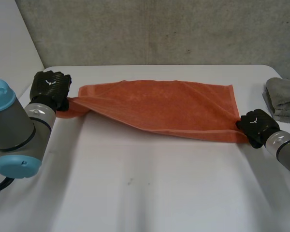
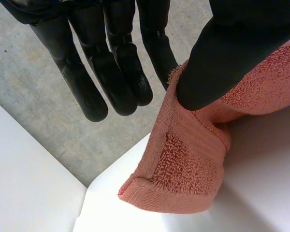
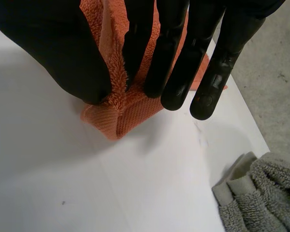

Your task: Fold the laundry.

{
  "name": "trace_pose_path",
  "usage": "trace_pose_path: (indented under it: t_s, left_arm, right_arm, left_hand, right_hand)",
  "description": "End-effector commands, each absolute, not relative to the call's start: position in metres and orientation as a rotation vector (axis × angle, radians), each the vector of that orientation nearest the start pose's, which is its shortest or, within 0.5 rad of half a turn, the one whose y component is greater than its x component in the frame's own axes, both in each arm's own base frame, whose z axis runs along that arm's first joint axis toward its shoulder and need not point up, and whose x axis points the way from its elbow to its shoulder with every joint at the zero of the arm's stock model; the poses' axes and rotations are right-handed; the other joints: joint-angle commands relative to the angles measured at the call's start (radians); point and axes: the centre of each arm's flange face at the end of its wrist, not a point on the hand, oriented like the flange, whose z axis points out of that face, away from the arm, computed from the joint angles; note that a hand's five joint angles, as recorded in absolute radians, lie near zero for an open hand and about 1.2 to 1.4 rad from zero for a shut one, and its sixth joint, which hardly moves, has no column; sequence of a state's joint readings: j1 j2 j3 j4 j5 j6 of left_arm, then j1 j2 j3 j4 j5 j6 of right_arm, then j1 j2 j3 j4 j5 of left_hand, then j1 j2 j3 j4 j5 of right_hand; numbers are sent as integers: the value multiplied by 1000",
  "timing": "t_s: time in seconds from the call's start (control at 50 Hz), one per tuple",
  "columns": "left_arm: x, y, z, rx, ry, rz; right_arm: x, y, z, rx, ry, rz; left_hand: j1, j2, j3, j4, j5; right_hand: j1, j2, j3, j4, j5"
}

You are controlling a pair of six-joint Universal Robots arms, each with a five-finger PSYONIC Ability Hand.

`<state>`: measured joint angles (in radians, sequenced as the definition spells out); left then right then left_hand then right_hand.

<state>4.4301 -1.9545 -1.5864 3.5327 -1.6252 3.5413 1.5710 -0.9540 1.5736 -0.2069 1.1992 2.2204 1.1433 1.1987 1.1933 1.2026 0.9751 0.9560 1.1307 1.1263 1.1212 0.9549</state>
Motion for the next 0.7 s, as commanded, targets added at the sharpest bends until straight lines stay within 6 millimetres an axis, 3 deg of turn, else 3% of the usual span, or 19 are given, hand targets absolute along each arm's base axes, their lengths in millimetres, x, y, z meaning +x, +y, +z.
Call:
trace_pose_path:
  t_s: [0.02,0.1,0.2,0.26,0.34,0.42,0.5,0.6,0.68,0.7]
  left_arm:
    - [-226,-328,208,665,2048,-2116]
    - [-225,-323,204,686,2082,-2072]
    - [-218,-308,206,742,2172,-1936]
    - [-211,-286,210,846,2237,-1763]
    - [-199,-253,202,1059,2279,-1461]
    - [-183,-217,196,1264,2245,-1210]
    - [-176,-198,192,1375,2183,-1124]
    - [-183,-207,192,1396,2142,-1256]
    - [-194,-238,191,1332,2090,-1418]
    - [-199,-255,188,1283,2081,-1476]
  right_arm:
    - [165,-359,116,-1412,2346,-1808]
    - [162,-354,126,-1346,2388,-1732]
    - [156,-334,174,-1329,2440,-1657]
    - [153,-321,190,-1312,2478,-1576]
    - [141,-300,205,-1296,2567,-1336]
    - [123,-278,216,-1403,2626,-1112]
    - [116,-258,219,-1602,2577,-954]
    - [118,-261,216,-1570,2581,-1013]
    - [121,-285,212,-1501,2608,-1211]
    - [124,-291,209,-1488,2606,-1247]
  left_hand:
    - [253,198,203,194,247]
    - [253,198,203,194,247]
    - [253,198,203,194,247]
    - [253,198,203,194,247]
    - [253,198,203,194,247]
    - [253,198,203,194,247]
    - [253,198,203,194,247]
    - [253,198,203,194,247]
    - [253,198,203,194,247]
    - [253,198,203,194,247]
  right_hand:
    - [440,266,270,275,267]
    - [440,266,270,275,267]
    - [440,266,270,275,267]
    - [440,266,270,275,267]
    - [440,266,270,275,267]
    - [440,266,270,275,267]
    - [440,266,270,275,267]
    - [440,266,270,275,267]
    - [440,266,270,275,267]
    - [440,266,270,275,267]
